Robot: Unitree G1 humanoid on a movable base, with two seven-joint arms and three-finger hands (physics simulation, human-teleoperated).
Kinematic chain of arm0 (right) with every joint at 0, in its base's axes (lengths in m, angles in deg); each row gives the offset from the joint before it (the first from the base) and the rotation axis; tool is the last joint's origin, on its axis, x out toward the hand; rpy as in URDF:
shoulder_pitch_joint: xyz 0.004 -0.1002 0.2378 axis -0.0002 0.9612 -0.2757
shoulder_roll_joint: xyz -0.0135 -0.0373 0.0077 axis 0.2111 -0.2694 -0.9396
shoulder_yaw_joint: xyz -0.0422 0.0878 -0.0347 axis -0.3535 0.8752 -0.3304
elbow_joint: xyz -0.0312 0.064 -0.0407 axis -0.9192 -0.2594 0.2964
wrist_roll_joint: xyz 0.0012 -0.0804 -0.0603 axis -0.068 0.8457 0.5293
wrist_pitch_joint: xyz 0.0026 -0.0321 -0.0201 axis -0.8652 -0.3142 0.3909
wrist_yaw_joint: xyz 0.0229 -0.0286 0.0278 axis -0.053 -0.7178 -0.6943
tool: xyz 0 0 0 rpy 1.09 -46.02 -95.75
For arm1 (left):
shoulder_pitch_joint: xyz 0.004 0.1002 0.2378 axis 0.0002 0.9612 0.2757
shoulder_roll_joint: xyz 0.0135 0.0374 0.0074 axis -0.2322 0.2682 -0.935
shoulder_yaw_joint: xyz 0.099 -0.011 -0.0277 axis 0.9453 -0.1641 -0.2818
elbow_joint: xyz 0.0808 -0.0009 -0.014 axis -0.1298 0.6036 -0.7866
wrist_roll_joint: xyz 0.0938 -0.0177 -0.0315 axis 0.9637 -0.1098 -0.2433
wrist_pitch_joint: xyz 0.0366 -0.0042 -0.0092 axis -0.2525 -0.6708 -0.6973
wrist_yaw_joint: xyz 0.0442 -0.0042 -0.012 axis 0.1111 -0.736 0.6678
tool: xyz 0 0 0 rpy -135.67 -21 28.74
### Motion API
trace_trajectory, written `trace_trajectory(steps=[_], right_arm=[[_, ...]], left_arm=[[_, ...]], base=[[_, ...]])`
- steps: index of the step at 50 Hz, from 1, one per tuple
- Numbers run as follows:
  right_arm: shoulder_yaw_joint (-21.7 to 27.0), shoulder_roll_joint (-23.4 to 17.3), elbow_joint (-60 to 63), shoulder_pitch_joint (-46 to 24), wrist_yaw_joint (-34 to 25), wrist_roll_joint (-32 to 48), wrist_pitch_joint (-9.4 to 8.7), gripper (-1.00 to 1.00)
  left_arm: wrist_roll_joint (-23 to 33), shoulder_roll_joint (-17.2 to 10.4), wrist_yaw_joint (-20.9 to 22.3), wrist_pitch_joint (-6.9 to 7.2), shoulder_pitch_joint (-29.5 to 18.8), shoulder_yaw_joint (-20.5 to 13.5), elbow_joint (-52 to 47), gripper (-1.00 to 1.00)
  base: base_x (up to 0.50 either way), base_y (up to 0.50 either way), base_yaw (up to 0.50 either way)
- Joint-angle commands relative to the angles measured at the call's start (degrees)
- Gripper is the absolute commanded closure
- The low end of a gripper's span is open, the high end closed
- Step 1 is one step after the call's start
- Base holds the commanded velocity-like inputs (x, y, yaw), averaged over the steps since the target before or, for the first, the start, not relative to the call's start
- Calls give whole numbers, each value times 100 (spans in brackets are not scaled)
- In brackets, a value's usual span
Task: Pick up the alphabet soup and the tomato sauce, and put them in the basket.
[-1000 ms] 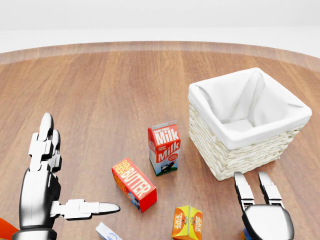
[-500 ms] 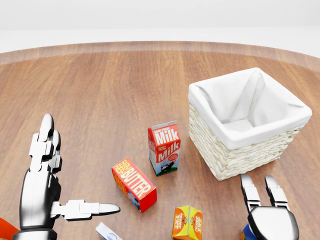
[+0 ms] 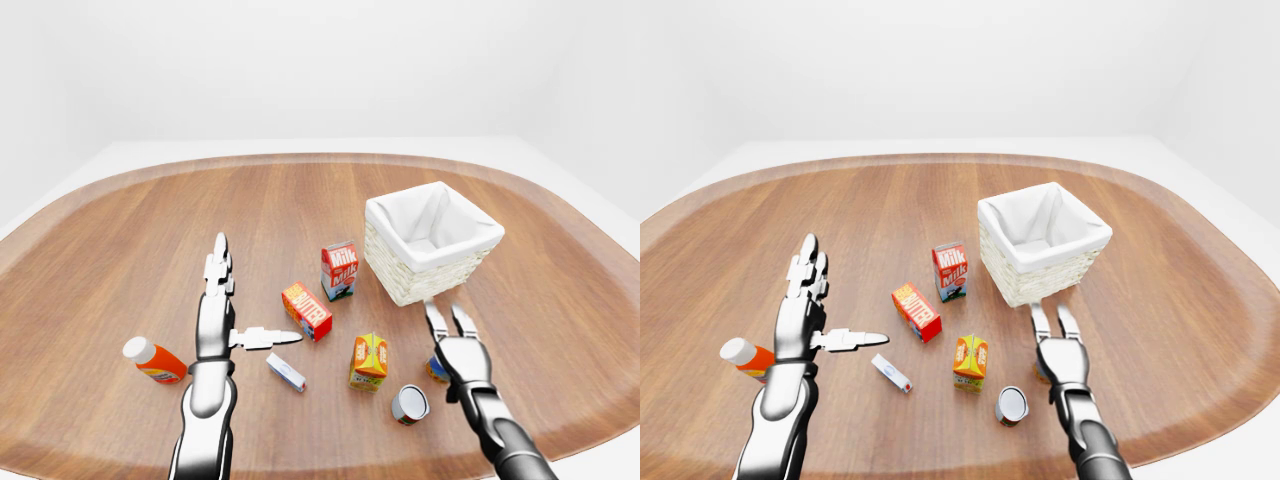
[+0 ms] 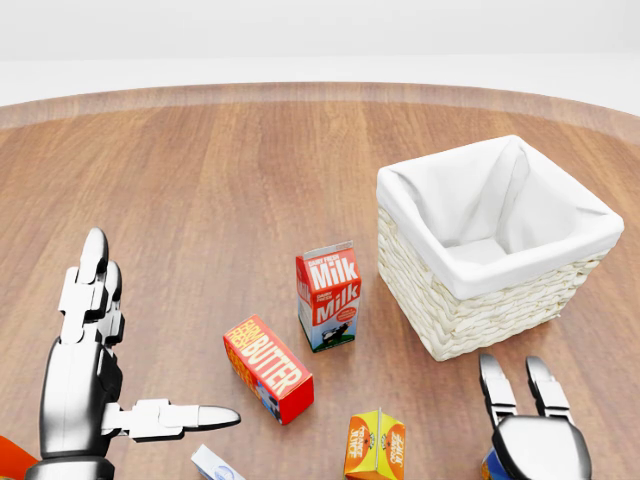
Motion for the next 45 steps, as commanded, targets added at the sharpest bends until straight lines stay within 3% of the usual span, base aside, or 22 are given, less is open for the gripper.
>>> trace_trajectory(steps=[1,6,8,10,12,26,34,45], right_arm=[[-99,-5,-420,-159,213,-40,0,-100],[-138,-2,-500,-195,259,-55,0,-100],[-157,4,-567,-210,291,-60,0,-66],[-195,3,-761,-273,395,-48,0,43],[-212,-4,-815,-292,426,-55,0,100],[-208,-8,-499,-128,287,-111,0,100],[43,38,1091,635,-247,-62,0,100],[578,267,2687,1151,-618,-63,0,100]], left_arm=[[-39,-1,-12,0,-4,-27,25,-100],[-40,-4,-9,0,-7,-28,38,-100],[-43,-4,-6,0,-7,-29,41,-100],[-37,1,-3,0,4,-21,-7,-100],[-32,5,0,0,12,-13,-58,-100],[-30,7,0,0,19,-4,-107,-100],[-44,-2,-7,0,3,-26,-11,-100],[-40,1,-11,0,3,-22,-23,-100]], base=[[0,0,0],[0,0,0],[0,0,0],[0,0,0],[0,0,0],[0,0,0],[0,0,0],[0,0,0]])
